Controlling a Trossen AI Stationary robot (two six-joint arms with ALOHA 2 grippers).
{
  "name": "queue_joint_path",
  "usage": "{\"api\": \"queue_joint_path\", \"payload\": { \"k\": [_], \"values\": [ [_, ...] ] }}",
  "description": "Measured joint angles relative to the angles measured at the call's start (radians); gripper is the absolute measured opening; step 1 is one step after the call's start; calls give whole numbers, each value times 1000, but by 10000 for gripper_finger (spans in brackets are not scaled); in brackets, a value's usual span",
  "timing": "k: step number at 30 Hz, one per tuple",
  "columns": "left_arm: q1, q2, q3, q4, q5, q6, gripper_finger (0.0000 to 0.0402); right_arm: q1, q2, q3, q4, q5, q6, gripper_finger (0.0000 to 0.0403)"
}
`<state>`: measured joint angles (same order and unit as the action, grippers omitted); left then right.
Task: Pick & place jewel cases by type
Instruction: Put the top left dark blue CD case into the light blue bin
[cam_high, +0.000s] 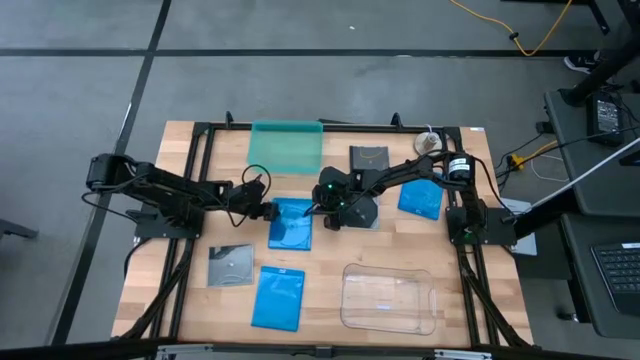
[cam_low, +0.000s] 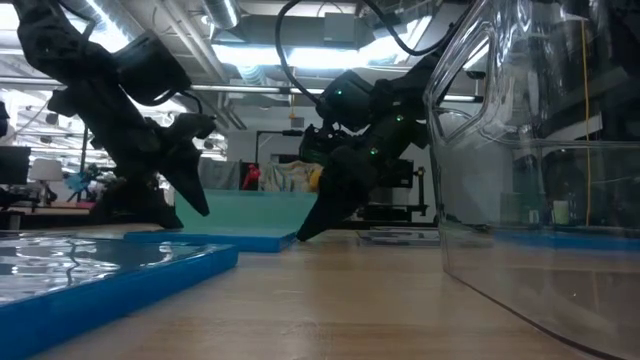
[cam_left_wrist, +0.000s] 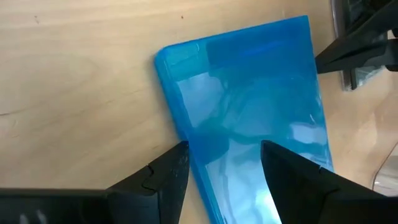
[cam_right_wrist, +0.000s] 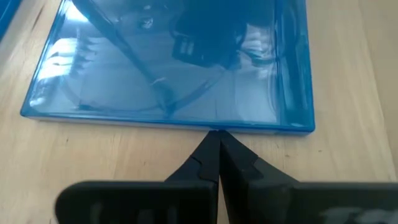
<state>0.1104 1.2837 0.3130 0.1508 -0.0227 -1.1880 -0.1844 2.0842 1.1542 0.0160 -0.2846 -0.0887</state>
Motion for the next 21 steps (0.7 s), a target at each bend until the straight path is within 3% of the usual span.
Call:
{"api": "queue_joint_path", "payload": {
  "k": [8,21],
  "values": [
    [-10,14,7,-91,14,-17,191,0,0,0,1,-1,-2,8],
    [37,55,5,-40,41,40,191,0,0,-1,4,-5,-21,8]
  ]
}}
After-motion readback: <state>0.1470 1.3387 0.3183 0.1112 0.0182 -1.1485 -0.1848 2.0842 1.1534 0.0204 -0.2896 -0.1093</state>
